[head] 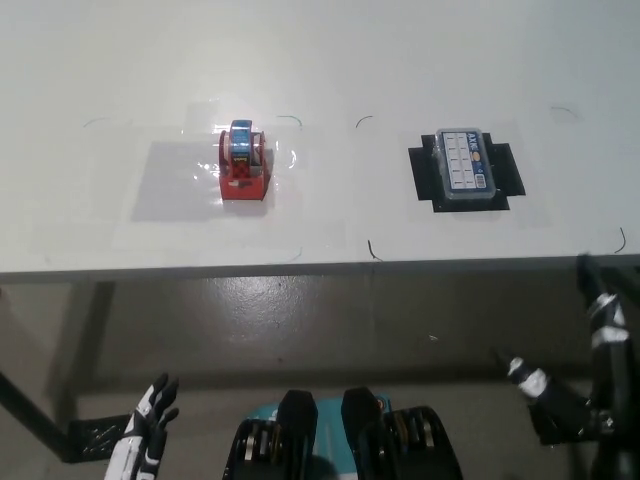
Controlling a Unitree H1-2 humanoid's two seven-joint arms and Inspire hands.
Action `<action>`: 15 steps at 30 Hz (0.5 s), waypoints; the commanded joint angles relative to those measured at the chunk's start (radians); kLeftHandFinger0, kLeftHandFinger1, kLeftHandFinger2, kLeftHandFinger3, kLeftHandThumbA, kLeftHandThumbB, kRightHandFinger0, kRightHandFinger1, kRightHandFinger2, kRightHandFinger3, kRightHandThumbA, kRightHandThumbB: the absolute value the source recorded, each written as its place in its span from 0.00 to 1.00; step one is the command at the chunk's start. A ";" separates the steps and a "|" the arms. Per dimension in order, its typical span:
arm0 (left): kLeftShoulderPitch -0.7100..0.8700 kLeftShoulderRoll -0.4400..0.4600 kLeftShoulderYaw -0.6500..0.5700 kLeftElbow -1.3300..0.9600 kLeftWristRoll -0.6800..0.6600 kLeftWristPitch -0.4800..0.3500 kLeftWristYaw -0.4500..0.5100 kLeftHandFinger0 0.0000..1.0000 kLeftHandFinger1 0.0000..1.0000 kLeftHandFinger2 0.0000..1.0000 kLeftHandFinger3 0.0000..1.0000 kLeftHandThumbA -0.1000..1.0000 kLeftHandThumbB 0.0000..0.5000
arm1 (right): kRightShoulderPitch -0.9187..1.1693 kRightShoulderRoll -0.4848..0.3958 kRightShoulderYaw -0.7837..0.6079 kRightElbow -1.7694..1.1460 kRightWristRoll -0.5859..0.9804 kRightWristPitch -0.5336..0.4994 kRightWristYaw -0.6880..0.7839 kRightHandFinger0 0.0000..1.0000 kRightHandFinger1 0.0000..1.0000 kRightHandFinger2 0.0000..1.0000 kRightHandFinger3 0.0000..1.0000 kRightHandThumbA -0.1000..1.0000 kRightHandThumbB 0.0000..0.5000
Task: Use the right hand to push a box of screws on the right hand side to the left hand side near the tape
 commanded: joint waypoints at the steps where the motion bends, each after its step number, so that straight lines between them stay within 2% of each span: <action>1: 0.012 -0.005 -0.008 -0.045 -0.029 -0.039 -0.026 1.00 1.00 1.00 1.00 0.96 0.42 | -0.112 0.024 -0.061 -0.025 0.057 -0.052 0.045 1.00 1.00 1.00 1.00 1.00 0.78; 5: 0.011 -0.008 -0.008 -0.050 -0.036 -0.039 -0.034 1.00 1.00 1.00 1.00 0.95 0.39 | -0.236 0.031 -0.105 0.078 0.110 -0.052 0.089 1.00 1.00 1.00 1.00 1.00 0.90; 7: 0.008 -0.008 -0.008 -0.052 -0.035 -0.039 -0.037 1.00 1.00 1.00 1.00 0.95 0.39 | -0.305 0.033 -0.131 0.146 0.098 -0.043 0.087 1.00 1.00 1.00 1.00 1.00 0.94; 8: 0.005 -0.007 -0.007 -0.053 -0.036 -0.039 -0.040 1.00 1.00 1.00 1.00 0.95 0.39 | -0.328 0.034 -0.141 0.162 0.102 -0.033 0.092 1.00 1.00 1.00 1.00 1.00 0.92; 9: 0.002 -0.007 -0.007 -0.053 -0.034 -0.039 -0.042 1.00 1.00 1.00 1.00 0.95 0.40 | -0.355 0.032 -0.153 0.180 0.112 -0.026 0.099 1.00 1.00 1.00 1.00 1.00 0.85; 10: 0.001 -0.007 -0.005 -0.053 -0.034 -0.039 -0.043 1.00 1.00 1.00 1.00 0.95 0.40 | -0.366 0.034 -0.162 0.190 0.115 -0.026 0.105 1.00 1.00 1.00 1.00 1.00 0.70; 11: -0.001 -0.007 -0.004 -0.055 -0.034 -0.039 -0.046 1.00 1.00 1.00 1.00 0.95 0.39 | -0.390 0.031 -0.173 0.196 0.132 -0.014 0.115 1.00 1.00 1.00 1.00 1.00 0.73; 14: -0.007 -0.002 -0.005 -0.052 -0.050 -0.039 -0.060 1.00 1.00 1.00 1.00 0.94 0.38 | -0.446 0.030 -0.206 0.205 0.191 0.042 0.142 1.00 1.00 1.00 1.00 1.00 0.49; 15: -0.008 -0.001 -0.005 -0.051 -0.052 -0.039 -0.063 1.00 1.00 1.00 1.00 0.94 0.38 | -0.461 0.031 -0.214 0.207 0.214 0.065 0.153 1.00 1.00 1.00 1.00 1.00 0.47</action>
